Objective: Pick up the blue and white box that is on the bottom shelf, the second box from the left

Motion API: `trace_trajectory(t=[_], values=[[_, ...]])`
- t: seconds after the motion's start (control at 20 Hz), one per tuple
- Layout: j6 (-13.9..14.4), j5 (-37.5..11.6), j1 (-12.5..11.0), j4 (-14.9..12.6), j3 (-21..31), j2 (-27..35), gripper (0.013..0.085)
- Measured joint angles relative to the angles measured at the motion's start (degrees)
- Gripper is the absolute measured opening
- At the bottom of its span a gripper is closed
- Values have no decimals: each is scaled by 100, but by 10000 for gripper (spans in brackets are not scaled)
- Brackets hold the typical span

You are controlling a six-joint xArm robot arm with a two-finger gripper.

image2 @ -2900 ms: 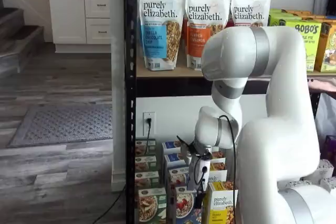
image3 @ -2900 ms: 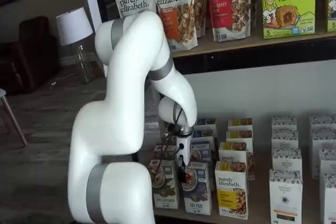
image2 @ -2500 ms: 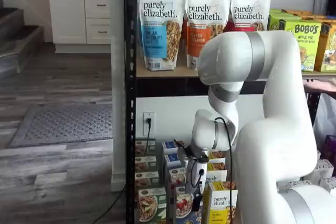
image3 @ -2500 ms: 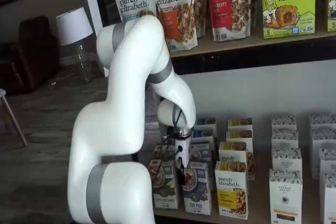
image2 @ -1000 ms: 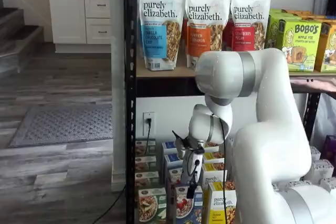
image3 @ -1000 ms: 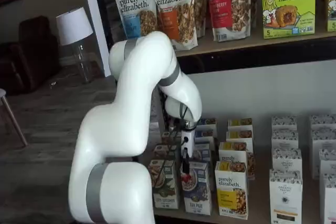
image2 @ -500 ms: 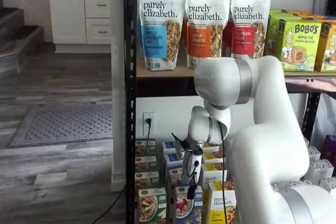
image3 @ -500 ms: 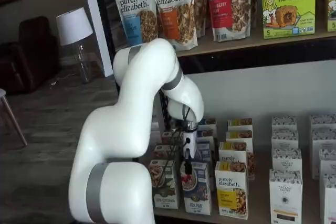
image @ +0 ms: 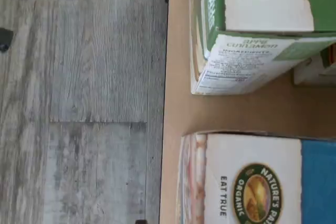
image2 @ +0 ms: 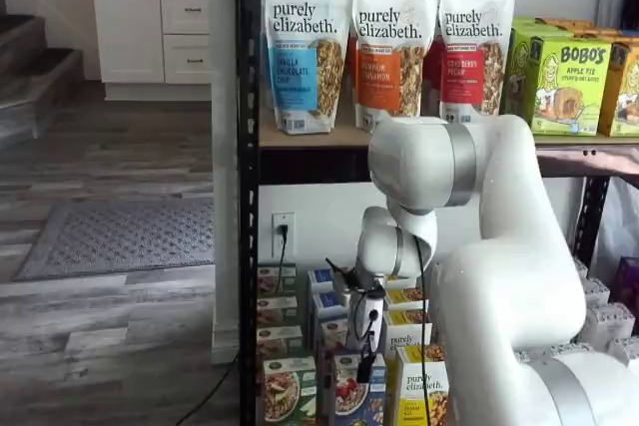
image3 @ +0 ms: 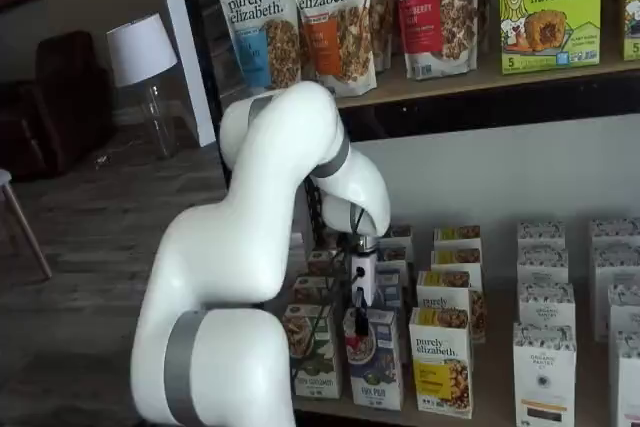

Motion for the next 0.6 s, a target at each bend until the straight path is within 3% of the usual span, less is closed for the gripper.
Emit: trace_trajectory(t=[0.6], values=[[120,-91,40,-107,-87,142,850]])
